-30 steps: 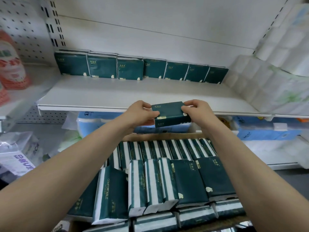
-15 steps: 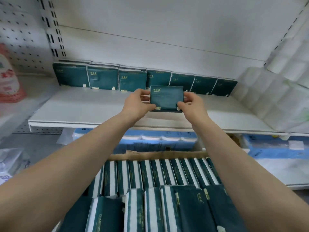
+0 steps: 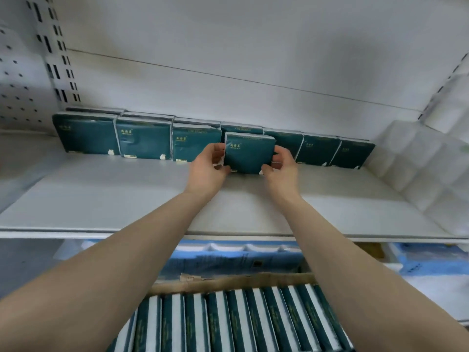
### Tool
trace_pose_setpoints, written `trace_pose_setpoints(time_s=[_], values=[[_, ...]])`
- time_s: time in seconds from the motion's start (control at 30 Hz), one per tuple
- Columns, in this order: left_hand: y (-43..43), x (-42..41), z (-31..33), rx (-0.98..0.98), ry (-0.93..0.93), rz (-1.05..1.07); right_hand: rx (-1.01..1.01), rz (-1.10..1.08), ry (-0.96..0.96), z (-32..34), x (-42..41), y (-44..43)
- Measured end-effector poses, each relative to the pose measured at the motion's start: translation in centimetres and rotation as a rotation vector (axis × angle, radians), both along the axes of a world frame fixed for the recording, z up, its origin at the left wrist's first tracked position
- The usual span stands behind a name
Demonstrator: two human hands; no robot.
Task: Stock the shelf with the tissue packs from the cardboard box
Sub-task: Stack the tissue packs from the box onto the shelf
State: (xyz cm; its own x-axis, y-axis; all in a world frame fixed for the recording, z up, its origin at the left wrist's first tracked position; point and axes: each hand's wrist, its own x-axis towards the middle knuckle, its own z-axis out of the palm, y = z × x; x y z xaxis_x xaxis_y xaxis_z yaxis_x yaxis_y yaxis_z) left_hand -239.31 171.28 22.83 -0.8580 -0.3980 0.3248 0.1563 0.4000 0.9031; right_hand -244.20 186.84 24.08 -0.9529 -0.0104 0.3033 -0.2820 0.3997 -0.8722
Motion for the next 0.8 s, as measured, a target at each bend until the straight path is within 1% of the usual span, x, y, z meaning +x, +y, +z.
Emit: trace_pose_setpoints(time_s=[0.2, 0.33, 0.5, 0.6, 0.67, 0.8], values=[[-0.6, -1.2, -1.2, -0.066, -0.012, 0.045, 0.032, 0.0, 0.016, -1.7, -1.3, -0.5], [-0.3, -1.1, -1.3, -0.042, -0.024, -0.019, 0.066, 0.001, 0.026, -2.0, -1.7, -0.3], [-0.4, -1.1, -1.4, -0.031, -0.056, -0.019, 0.111, 0.05, -0.003, -2.0, -1.7, -0.4], [-0.5, -1.2, -1.3, -0.066, -0.095, -0.034, 0.128, 0.081, -0.036, -2.2, -1.7, -0.4], [-0.5, -1.3, -1.2, -0.099, -0.117, -0.046, 0.184, 0.1, -0.054, -2.3, -1.8, -0.3], [-0.4, -1.4, -1.3, -0.104, -0.133, -0.061, 0.326, 0.145, -0.055, -2.4, -2.0, -0.4]])
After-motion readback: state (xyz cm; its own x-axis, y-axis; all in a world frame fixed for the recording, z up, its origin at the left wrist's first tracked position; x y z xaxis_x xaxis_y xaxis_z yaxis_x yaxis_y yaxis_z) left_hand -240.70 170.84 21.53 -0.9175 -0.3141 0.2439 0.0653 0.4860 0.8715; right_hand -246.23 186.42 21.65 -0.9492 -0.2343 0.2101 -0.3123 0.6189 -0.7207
